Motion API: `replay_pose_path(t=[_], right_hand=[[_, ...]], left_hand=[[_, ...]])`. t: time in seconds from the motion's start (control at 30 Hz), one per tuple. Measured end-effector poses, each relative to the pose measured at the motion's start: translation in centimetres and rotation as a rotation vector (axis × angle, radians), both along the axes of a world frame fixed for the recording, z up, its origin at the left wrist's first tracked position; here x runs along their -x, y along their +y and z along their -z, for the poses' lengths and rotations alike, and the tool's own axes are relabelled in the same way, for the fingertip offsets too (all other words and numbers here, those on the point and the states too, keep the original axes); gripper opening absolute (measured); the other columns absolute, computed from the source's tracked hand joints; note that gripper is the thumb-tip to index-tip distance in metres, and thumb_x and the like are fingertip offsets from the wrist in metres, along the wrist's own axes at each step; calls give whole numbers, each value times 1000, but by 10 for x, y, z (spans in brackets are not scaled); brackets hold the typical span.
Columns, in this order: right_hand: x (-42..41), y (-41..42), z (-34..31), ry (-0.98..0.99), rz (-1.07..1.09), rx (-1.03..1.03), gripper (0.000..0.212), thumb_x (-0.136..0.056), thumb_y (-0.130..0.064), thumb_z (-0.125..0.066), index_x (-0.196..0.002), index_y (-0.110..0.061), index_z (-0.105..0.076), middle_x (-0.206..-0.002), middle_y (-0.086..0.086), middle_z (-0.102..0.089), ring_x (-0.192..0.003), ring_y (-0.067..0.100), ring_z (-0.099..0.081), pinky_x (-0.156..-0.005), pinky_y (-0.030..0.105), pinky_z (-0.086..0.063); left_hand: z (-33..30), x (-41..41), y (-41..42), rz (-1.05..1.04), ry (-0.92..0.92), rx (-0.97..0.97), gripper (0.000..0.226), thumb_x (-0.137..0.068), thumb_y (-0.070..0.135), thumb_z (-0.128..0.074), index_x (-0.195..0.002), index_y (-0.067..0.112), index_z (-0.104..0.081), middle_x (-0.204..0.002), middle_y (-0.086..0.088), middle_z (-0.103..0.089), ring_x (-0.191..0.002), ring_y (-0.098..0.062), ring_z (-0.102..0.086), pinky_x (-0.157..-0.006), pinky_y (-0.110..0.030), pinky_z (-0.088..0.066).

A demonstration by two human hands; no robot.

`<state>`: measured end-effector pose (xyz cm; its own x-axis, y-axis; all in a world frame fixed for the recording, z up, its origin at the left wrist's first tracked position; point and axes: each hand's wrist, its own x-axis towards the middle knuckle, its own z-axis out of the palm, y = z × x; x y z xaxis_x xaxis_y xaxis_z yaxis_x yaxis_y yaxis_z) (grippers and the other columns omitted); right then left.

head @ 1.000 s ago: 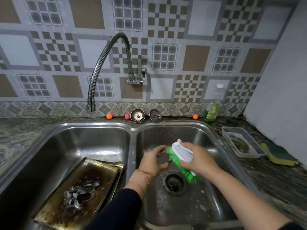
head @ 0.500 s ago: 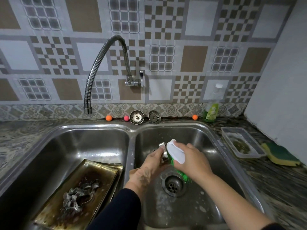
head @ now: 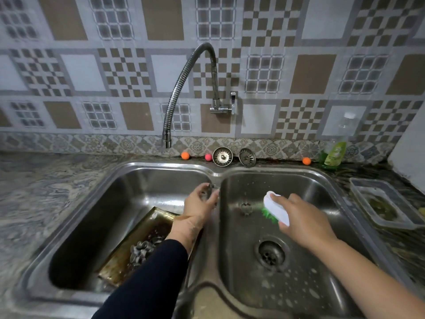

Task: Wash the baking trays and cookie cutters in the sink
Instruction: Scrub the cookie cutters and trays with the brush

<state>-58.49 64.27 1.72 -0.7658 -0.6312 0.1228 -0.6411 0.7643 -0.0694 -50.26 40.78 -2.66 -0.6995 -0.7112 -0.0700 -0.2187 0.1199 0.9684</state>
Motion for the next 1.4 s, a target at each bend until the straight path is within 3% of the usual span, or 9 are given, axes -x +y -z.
replay_pose_path(t=[0.13,0.23,0.37,0.63,0.83,1.0,1.1,1.27,1.4], right_hand=[[4,1,7,-47,43,0,71,-82,-36,-60,-143,-45,-27,-108,-4,-47,-100,23,-61,-74,35,-50],[-1,-3,12,-56,57,-2,69,-82,-37,-61,-142,-47,-27,-115,-5,-49,-107,22,-60,-78,35,-50],[-9,-8,19,-99,63,17,71,-82,-36,-61,-142,-49,-26,-137,-12,-44,-120,17,-52,-87,33,-49],[-13,-4,18,-158,110,-39,72,-81,-36,-63,-142,-49,-28,-142,-12,-41,-121,16,-51,-87,31,-47],[8,21,-13,-135,143,-174,71,-78,-48,-60,-140,-54,-26,-129,-11,-50,-118,13,-53,-75,27,-40],[60,62,-51,-92,261,-173,72,-73,-54,-63,-140,-50,-35,-139,-6,-52,-119,19,-55,-91,34,-48],[100,93,-70,-97,350,-100,70,-74,-48,-68,-139,-46,-41,-138,2,-53,-117,25,-55,-88,33,-48],[166,128,-63,-134,469,-5,71,-77,-36,-71,-142,-36,-41,-144,2,-46,-125,28,-47,-92,35,-42],[201,135,-21,-203,496,65,73,-77,-35,-72,-143,-31,-41,-146,4,-46,-126,28,-48,-98,34,-41]], left_hand=[[32,-55,-47,42,-387,378,35,-86,29,-68,-120,27,-58,-118,-1,-59,-93,-16,-59,-80,-24,-45],[64,-86,-63,238,-723,608,43,-89,30,-61,-131,33,-51,-131,0,-48,-108,-19,-55,-97,-34,-45],[89,-97,-69,429,-999,941,53,-91,25,-55,-139,43,-39,-144,3,-37,-131,-22,-39,-109,-45,-30],[76,-87,-77,531,-993,949,60,-86,44,-62,-140,44,-37,-147,5,-36,-137,-20,-31,-112,-48,-22],[31,-40,-65,456,-744,923,32,-93,28,-51,-123,37,-57,-128,6,-56,-116,-19,-53,-100,-38,-42],[-4,24,-31,449,-525,1002,28,-94,30,-45,-116,35,-62,-124,4,-60,-114,-22,-56,-96,-36,-45],[-3,66,-4,451,-429,1055,30,-94,28,-45,-118,36,-61,-123,5,-60,-114,-21,-56,-94,-37,-45],[49,130,9,653,-562,843,35,-90,33,-55,-124,29,-59,-129,-1,-54,-122,-25,-50,-102,-38,-42],[104,159,8,688,-737,794,50,-90,36,-52,-139,36,-42,-141,-4,-42,-126,-30,-45,-106,-37,-39]])
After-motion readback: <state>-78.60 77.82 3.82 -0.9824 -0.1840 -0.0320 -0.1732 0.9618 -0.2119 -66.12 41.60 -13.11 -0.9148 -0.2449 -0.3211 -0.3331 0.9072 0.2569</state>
